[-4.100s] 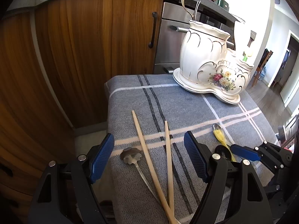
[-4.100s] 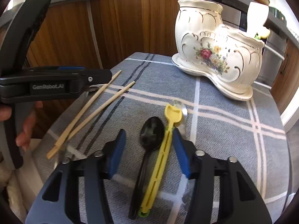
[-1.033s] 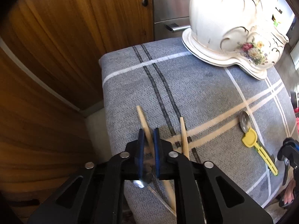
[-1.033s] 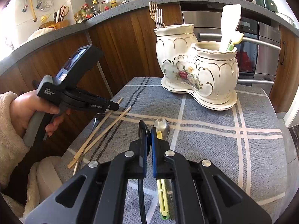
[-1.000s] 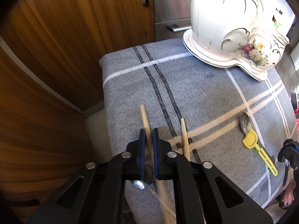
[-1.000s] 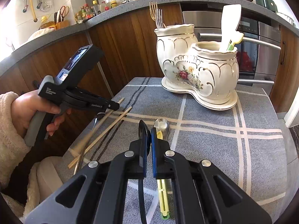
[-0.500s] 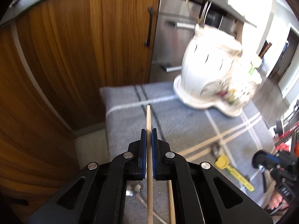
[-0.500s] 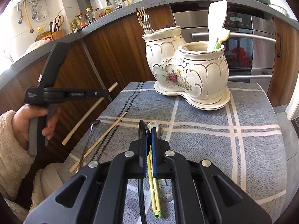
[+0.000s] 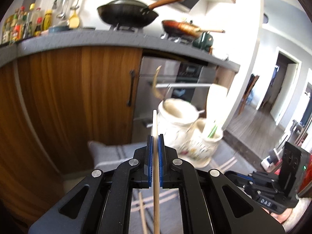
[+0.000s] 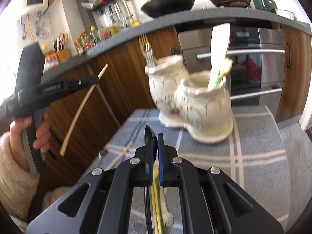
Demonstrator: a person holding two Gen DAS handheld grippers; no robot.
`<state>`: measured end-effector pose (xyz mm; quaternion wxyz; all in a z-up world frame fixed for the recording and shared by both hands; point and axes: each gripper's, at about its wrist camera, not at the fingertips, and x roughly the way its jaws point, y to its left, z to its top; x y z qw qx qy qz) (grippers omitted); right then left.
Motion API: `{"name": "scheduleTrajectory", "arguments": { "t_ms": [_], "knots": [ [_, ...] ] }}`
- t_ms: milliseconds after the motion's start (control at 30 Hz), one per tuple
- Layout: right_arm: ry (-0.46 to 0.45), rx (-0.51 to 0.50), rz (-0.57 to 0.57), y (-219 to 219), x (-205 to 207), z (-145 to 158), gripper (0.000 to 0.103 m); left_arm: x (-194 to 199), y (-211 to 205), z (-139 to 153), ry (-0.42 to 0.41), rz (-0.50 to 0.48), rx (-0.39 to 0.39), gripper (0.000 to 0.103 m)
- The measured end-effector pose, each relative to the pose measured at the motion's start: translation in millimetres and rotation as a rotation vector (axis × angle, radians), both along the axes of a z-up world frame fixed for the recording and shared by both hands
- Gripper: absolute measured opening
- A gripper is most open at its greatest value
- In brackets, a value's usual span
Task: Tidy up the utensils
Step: 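Lift the chopstick over the vase with the left tool while the right tool carries the black spoon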
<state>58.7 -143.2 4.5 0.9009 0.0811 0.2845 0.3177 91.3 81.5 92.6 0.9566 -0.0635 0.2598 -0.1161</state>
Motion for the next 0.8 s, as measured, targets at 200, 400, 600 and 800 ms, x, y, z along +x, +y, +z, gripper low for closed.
{"name": "scheduleTrajectory", "arguments": {
  "t_ms": [200, 400, 600, 800],
  "knots": [
    [-0.049, 0.124, -0.033, -20.0, 30.4, 30.4, 0.004, 14.6, -13.0, 21.1, -0.063, -0.023, -0.008, 0.005],
    [-0.059, 0.211, -0.069, -32.9, 66.9, 48.6, 0.004, 47.0, -30.7, 39.5, -0.113, -0.055, 0.002, 0.005],
    [-0.109, 0.238, -0.113, -34.6, 99.2, 58.0, 0.004, 82.9, -46.1, 55.4, -0.173, -0.061, -0.003, 0.005],
    [-0.173, 0.215, -0.151, -25.4, 127.3, 60.7, 0.004, 119.6, -57.3, 60.8, -0.234, -0.046, 0.003, 0.005]
  ]
}}
